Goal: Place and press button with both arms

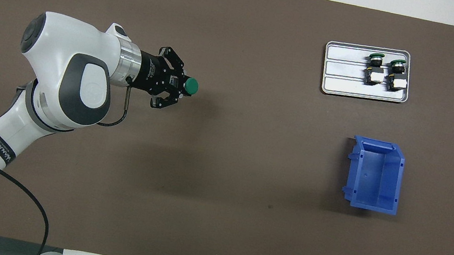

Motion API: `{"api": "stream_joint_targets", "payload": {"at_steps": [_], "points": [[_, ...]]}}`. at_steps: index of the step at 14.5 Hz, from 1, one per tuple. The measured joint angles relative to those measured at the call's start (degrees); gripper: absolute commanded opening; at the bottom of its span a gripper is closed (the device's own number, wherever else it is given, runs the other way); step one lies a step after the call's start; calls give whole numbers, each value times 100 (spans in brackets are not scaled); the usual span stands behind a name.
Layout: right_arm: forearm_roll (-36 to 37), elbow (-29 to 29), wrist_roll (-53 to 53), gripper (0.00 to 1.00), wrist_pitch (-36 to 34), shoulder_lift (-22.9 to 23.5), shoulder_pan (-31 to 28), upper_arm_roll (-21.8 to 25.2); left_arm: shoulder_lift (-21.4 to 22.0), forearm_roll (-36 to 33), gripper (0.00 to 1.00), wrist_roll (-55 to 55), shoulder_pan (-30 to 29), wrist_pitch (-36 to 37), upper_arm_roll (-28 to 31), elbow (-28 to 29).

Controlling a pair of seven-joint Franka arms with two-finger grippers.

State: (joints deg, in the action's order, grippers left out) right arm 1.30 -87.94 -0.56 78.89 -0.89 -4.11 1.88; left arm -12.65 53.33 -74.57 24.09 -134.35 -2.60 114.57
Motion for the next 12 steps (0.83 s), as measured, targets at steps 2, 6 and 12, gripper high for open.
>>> {"api": "stream_joint_targets", "payload": {"at_steps": [2, 6, 12], "points": [[0, 0, 0, 98, 0, 0, 0, 0, 88, 736, 8, 526, -103, -82, 1, 206], [0, 0, 0, 98, 0, 0, 0, 0, 130, 1343, 8, 1148, -297, -59, 3, 449], [0, 0, 0, 98, 0, 0, 0, 0, -91, 1376, 8, 2226, -968, 1113, 10, 482]]}}
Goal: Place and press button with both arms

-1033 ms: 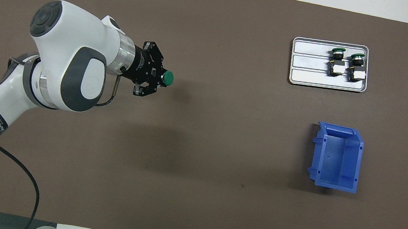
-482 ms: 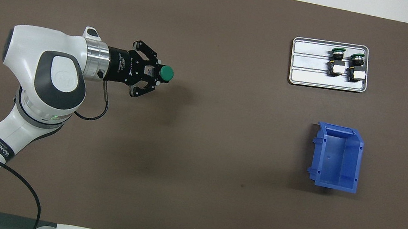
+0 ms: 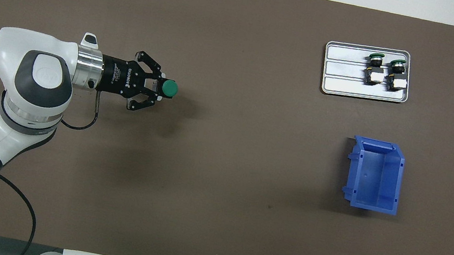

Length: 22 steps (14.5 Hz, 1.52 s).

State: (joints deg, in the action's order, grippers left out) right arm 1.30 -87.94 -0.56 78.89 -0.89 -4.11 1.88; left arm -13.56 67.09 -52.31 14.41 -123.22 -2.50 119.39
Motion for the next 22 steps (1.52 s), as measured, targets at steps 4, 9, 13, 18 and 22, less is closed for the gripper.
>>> {"api": "stream_joint_targets", "payload": {"at_steps": [4, 9, 13, 18, 22], "points": [[0, 0, 0, 98, 0, 0, 0, 0, -321, 83, 8, 271, -248, 463, 0, -168], [0, 0, 0, 98, 0, 0, 0, 0, -583, 730, 8, 332, -582, 638, -2, -227], [0, 0, 0, 98, 0, 0, 0, 0, -723, 1164, 8, 782, -647, 944, -3, -152], [0, 0, 0, 98, 0, 0, 0, 0, -873, 1956, 8, 1267, -650, 1127, -26, 22], [0, 0, 0, 98, 0, 0, 0, 0, -881, 2392, 8, 1499, -634, 1181, -63, 257]]}}
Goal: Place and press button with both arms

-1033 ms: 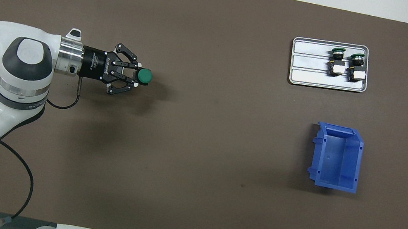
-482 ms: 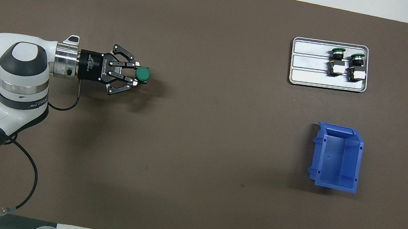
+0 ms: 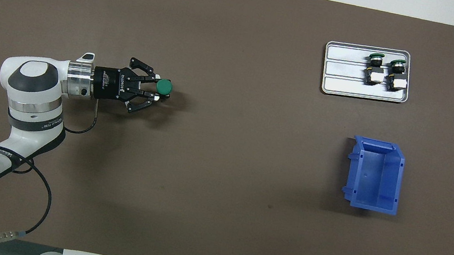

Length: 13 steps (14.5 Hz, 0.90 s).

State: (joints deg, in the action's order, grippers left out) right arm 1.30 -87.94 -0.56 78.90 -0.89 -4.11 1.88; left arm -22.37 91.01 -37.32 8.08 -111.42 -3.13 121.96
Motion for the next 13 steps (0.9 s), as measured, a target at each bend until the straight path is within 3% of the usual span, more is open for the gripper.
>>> {"api": "stream_joint_targets", "payload": {"at_steps": [13], "points": [[0, 0, 0, 98, 0, 0, 0, 0, 0, 131, 8, 92, 302, -241, -33, 77]]}}
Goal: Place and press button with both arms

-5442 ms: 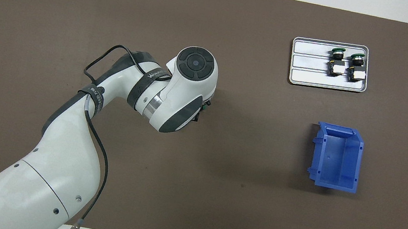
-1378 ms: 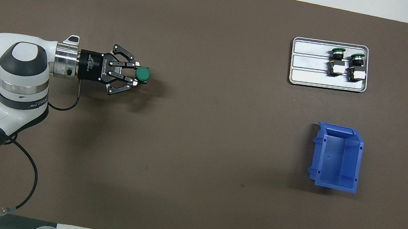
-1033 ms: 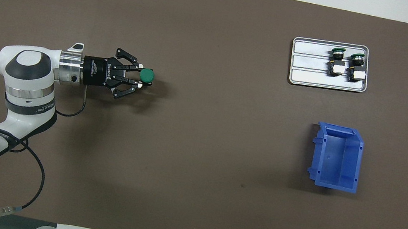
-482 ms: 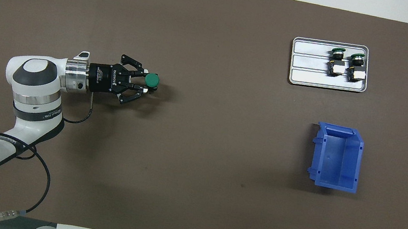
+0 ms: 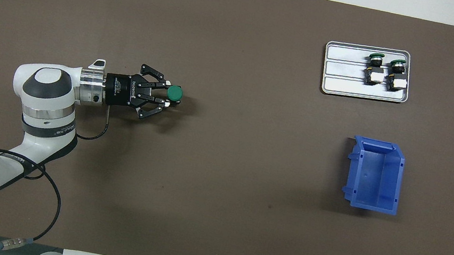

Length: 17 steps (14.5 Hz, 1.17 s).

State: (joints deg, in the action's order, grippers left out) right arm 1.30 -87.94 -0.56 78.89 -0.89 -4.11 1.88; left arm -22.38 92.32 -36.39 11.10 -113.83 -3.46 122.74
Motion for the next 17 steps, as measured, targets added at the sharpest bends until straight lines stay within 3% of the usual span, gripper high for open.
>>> {"api": "stream_joint_targets", "payload": {"at_steps": [7, 15, 16, 17], "points": [[0, 0, 0, 98, 0, 0, 0, 0, 1, 5, 20, 197, -2, -57, 11, 53], [0, 0, 0, 98, 0, 0, 0, 0, 3, 30, 55, 255, -20, -62, 32, 70], [0, 0, 0, 98, 0, 0, 0, 0, 8, 30, 62, 256, -25, -74, 43, 70], [0, 0, 0, 98, 0, 0, 0, 0, 13, 30, 99, 256, -25, -90, 52, 70]]}}
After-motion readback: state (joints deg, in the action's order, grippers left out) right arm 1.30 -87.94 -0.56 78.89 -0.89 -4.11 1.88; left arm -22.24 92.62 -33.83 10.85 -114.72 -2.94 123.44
